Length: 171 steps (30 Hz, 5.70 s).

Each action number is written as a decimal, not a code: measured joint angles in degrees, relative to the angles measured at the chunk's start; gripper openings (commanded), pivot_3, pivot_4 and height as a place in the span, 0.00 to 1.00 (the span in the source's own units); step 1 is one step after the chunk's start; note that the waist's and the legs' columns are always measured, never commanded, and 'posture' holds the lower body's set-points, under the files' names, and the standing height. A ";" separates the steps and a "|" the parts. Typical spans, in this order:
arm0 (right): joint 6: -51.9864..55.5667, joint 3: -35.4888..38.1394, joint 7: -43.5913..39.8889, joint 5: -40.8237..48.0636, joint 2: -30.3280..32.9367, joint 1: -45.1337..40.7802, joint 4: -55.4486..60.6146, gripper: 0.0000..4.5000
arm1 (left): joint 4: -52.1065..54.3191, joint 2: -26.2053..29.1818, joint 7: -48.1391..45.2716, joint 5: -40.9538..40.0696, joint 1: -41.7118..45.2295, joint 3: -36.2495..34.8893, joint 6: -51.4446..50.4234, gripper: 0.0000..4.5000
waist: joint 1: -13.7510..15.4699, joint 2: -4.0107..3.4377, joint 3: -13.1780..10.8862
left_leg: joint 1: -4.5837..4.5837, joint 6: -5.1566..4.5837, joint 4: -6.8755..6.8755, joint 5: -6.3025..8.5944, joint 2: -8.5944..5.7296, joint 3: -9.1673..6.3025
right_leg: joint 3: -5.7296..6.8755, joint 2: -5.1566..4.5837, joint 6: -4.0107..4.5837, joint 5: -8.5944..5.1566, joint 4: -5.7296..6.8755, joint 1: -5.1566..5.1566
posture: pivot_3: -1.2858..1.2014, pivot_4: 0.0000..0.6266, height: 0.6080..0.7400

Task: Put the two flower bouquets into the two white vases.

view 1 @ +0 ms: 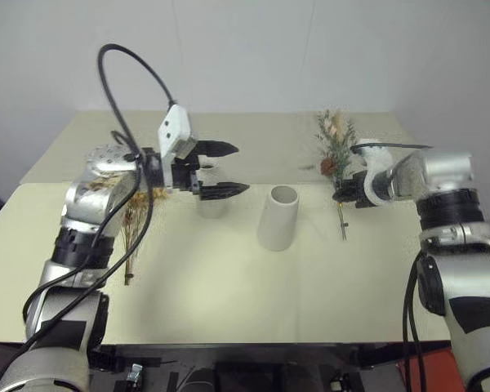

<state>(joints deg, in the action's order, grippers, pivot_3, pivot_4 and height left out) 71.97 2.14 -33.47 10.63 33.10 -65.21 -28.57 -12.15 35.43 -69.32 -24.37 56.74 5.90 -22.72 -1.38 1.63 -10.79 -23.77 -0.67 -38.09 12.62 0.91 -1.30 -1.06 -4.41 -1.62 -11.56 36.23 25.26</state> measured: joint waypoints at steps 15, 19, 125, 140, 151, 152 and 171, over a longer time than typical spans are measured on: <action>-27.34 14.35 7.17 10.15 -11.20 13.12 35.93 0.01 | -10.46 -3.71 -9.70 4.37 6.05 2.45 2.55 1.00 | -0.64 -0.02 -0.01 | 0.03 -0.01 -0.02 -0.01 -0.01 -0.01 | -0.02 0.00 -0.03 0.03 0.06 -0.03 | 0.52 0.24 1.00; -29.53 13.64 6.14 13.40 -13.22 13.76 39.01 0.01 | -11.68 -3.46 -10.75 6.57 6.42 3.82 2.56 1.00 | -0.81 -0.02 -0.01 | 0.03 -0.01 -0.06 -0.02 -0.01 -0.03 | -0.02 0.00 -0.03 0.03 0.11 -0.03 | 0.52 0.24 1.00; -20.10 9.83 -3.61 35.00 5.58 31.22 56.49 1.00 | -0.50 5.21 -4.60 9.21 -0.30 -0.77 -11.34 1.00 | -1.15 -0.01 -0.01 | 0.29 -0.02 -0.25 -0.01 0.03 -0.03 | -0.12 0.03 -0.03 -0.04 0.48 -0.13 | 0.52 0.24 1.00; -16.41 -3.27 -9.43 40.70 1.13 17.73 49.44 1.00 | 16.20 12.64 21.54 8.40 -6.29 -8.35 -51.21 1.00 | -0.87 0.00 -0.01 | 0.37 -0.02 -0.25 -0.01 0.01 -0.06 | -0.10 0.03 -0.12 -0.10 0.50 -0.20 | 0.52 0.24 1.00; -16.70 -9.35 -12.88 33.46 1.90 13.95 45.10 1.00 | 3.80 7.96 40.99 13.05 -2.37 -10.65 -69.23 1.00 | -0.76 0.01 -0.01 | 0.32 -0.01 -0.25 -0.01 -0.02 -0.07 | -0.08 0.01 -0.04 -0.05 0.53 -0.15 | 0.52 0.24 1.00; -16.70 -9.56 -13.11 33.29 1.92 13.73 44.93 1.00 | 1.99 8.00 41.63 12.95 -1.36 -10.42 -69.48 1.00 | -0.75 0.01 -0.01 | 0.31 -0.01 -0.25 -0.01 -0.02 -0.08 | -0.08 0.01 -0.04 -0.04 0.52 -0.14 | 0.52 0.24 1.00; -16.69 -10.72 -16.17 30.02 2.29 12.02 44.70 1.00 | -40.51 3.09 57.67 11.45 14.18 -11.24 -69.60 1.00 | -0.84 0.03 0.00 | 0.30 0.00 -0.24 -0.01 -0.06 -0.07 | -0.07 -0.02 -0.03 -0.04 0.57 -0.11 | 0.52 0.24 1.00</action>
<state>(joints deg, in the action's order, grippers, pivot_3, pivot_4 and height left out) 55.28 -8.58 -49.64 40.65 35.39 -53.18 16.13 -52.66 38.52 -11.65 -12.91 70.92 -5.34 -92.33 -2.22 1.66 -10.79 -23.47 -0.67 -38.33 12.61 0.84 -1.37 -1.13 -4.43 -1.66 -11.60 36.81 25.15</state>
